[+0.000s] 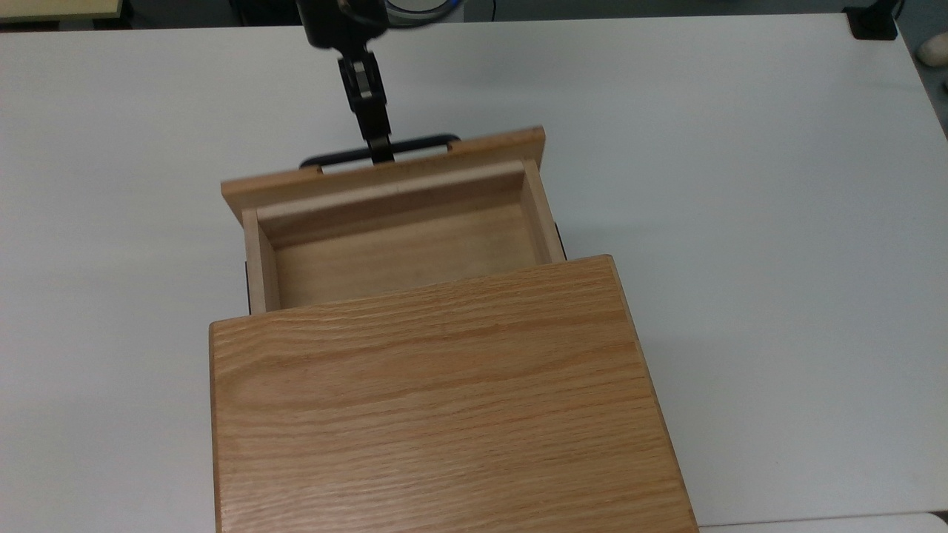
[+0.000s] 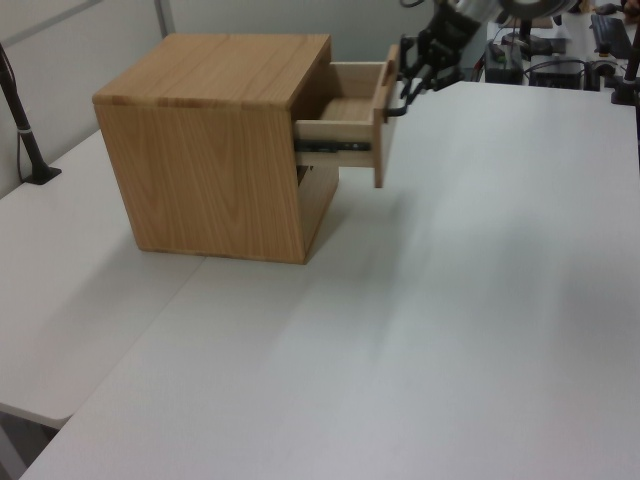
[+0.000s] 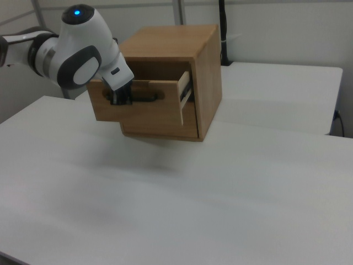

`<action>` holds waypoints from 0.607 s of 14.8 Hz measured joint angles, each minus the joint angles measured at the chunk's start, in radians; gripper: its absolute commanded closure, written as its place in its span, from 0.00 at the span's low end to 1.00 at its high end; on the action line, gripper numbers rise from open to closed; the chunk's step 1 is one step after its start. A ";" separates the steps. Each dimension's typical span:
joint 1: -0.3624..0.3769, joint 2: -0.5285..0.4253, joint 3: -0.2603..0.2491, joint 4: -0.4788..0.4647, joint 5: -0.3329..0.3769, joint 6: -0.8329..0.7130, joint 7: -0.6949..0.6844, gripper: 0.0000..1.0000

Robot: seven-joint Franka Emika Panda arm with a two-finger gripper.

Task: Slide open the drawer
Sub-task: 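Pull the handle straight out from the box, sliding the drawer open, then open the gripper and lift it up off the handle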

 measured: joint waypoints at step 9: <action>-0.002 -0.112 -0.043 -0.075 0.002 -0.163 -0.094 1.00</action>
